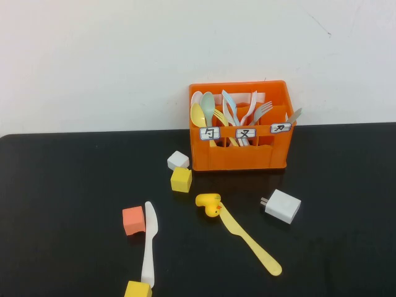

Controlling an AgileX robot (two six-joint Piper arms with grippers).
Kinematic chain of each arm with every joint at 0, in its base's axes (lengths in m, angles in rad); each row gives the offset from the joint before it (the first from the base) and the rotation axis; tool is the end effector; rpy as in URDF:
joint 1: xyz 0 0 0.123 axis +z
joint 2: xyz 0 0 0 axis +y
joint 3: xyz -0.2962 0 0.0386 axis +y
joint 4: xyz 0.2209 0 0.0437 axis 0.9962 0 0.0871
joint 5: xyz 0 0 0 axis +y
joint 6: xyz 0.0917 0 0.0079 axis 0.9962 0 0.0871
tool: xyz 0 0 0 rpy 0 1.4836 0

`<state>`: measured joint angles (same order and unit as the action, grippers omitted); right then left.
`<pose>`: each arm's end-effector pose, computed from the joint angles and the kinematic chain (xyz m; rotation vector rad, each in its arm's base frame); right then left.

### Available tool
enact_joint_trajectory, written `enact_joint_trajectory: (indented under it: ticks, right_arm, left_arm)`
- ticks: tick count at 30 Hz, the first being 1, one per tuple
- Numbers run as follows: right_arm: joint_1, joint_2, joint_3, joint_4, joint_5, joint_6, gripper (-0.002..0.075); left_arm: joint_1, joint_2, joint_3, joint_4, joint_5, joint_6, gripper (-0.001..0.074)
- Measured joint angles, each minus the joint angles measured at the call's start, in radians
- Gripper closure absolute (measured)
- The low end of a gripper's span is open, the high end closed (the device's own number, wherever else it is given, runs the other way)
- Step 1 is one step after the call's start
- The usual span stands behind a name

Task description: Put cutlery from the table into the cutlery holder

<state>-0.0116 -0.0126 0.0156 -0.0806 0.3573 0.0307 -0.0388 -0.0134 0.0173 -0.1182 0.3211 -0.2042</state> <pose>0.0129 -0.0028 0.1761 -0.0109 1.8432 -0.0654 0.0136 -0.0040 0.1789 -0.2248 1.8016 -0.2861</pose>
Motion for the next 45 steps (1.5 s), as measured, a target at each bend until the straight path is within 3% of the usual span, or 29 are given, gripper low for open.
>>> enact_joint_trajectory:
  ticks: [27, 41, 45]
  right_arm:
    - [0.000, 0.000, 0.000, -0.002, -0.006, 0.000, 0.0728]
    - [0.000, 0.000, 0.012, -0.012, -0.379, 0.000, 0.0728]
    - [0.000, 0.000, 0.012, -0.014, -0.478, 0.000, 0.0728]
  left_arm:
    - [0.000, 0.000, 0.002, 0.015, -0.039, 0.000, 0.0736]
    - [0.000, 0.000, 0.003, 0.021, -0.510, 0.000, 0.0737]
    - [0.000, 0.000, 0.003, 0.022, -0.572, 0.000, 0.0737]
